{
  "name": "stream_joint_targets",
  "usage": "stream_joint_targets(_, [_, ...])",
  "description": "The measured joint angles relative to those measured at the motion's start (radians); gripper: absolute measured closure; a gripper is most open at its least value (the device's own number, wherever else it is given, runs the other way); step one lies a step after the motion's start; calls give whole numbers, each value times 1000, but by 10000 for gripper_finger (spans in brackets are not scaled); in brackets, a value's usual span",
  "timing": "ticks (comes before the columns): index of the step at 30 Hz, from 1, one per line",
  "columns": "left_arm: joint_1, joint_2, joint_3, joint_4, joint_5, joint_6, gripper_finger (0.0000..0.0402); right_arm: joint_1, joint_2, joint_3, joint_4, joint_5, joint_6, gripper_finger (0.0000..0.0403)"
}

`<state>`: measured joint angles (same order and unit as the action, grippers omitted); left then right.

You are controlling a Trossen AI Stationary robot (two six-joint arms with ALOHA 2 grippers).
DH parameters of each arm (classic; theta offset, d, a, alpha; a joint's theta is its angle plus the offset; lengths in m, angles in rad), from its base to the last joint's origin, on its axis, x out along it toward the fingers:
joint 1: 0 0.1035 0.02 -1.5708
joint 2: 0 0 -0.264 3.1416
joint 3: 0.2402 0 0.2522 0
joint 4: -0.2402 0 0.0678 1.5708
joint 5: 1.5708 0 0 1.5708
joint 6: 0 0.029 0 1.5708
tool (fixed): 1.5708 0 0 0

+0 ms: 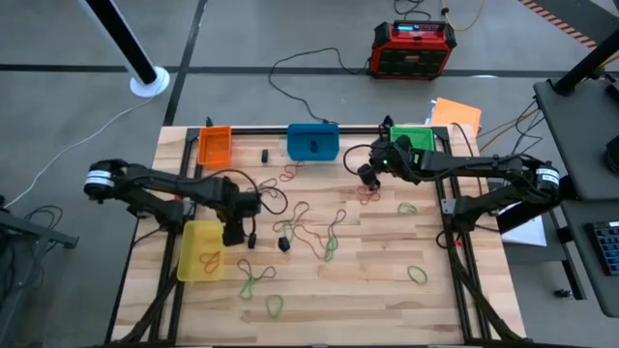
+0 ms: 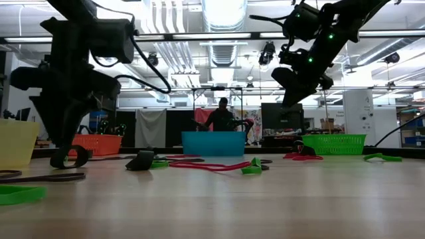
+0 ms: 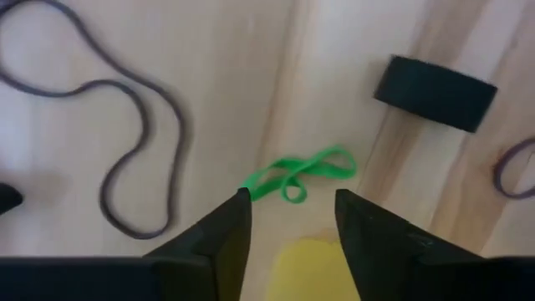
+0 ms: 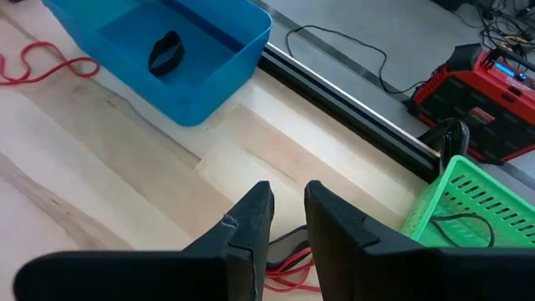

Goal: Sort rubber bands into baskets
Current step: Put the green rubber band into the orange bin

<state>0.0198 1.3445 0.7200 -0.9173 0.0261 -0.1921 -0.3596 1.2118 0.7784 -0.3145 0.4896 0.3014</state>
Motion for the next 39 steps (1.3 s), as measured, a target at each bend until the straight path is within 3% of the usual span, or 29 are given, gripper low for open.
stream_joint_targets(20, [-50, 176, -2, 48, -48, -87, 237, 16, 0, -1, 2, 0, -60, 335])
stream_joint_targets(25, [-50, 186, 0, 60, -40, -90, 280, 18, 0, -3, 1, 0, -66, 335])
stream_joint_targets(31, [-48, 149, -3, 80, -62, -90, 388, 18, 0, -3, 2, 0, -71, 335])
stream_joint_targets(39, [-49, 51, 22, 43, -58, -82, 401, 18, 0, -3, 1, 0, -76, 335])
